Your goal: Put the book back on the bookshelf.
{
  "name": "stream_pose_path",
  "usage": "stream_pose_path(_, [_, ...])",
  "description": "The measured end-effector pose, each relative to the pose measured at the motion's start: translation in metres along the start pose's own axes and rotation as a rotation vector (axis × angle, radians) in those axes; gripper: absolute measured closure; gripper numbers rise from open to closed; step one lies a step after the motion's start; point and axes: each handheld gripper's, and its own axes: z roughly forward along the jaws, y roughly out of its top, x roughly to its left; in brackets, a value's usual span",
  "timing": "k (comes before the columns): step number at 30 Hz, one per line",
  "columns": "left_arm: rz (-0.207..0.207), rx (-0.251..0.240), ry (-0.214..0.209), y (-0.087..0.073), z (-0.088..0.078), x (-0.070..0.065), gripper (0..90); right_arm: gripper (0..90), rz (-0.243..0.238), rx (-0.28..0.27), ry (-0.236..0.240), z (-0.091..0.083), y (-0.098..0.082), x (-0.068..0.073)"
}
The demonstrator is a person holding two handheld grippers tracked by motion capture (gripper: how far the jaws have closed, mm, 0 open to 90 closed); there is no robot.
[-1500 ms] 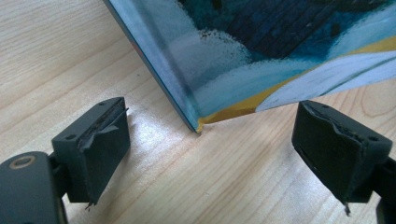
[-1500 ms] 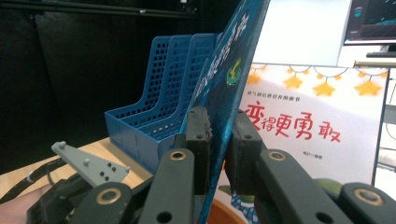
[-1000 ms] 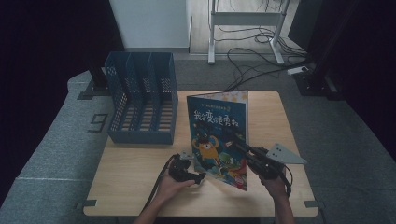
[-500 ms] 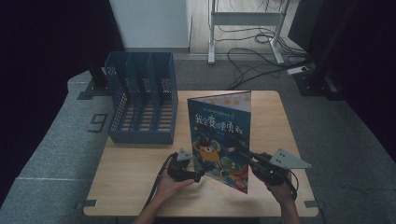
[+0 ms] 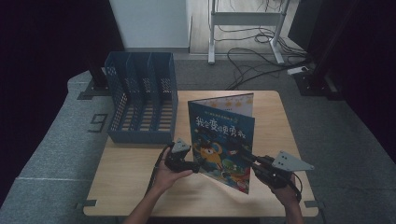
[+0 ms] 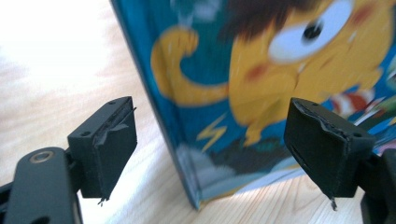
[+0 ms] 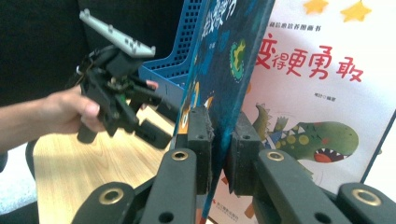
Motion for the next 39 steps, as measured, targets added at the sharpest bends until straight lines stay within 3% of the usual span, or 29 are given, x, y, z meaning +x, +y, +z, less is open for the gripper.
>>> stream_pose_path(6, [0.016, -0.021, -0.01, 0.011, -0.001, 0.0, 18.3, 80.6, -0.004, 0.022, 0.003, -0.003, -0.002, -0.003])
stream_pose_path(11, [0.047, -0.039, -0.011, 0.015, -0.001, -0.005, 19.1, 80.0, -0.005, 0.039, 0.007, -0.005, -0.004, -0.006])
stream_pose_path(16, [0.051, -0.054, -0.014, 0.017, -0.004, -0.005, 20.7, 79.5, -0.008, 0.045, 0.007, -0.006, -0.006, -0.008])
stream_pose_path(23, [0.061, -0.069, -0.023, 0.018, -0.008, -0.006, 23.0, 77.7, -0.013, 0.05, -0.007, -0.007, -0.011, -0.012])
stream_pose_path(28, [0.08, -0.08, -0.007, 0.015, -0.01, -0.011, 23.4, 76.0, -0.014, 0.06, -0.017, -0.008, -0.015, -0.015])
stream_pose_path(39, [0.107, -0.119, -0.039, 0.012, -0.016, -0.015, 24.1, 70.8, -0.005, 0.086, -0.058, -0.008, -0.024, -0.024])
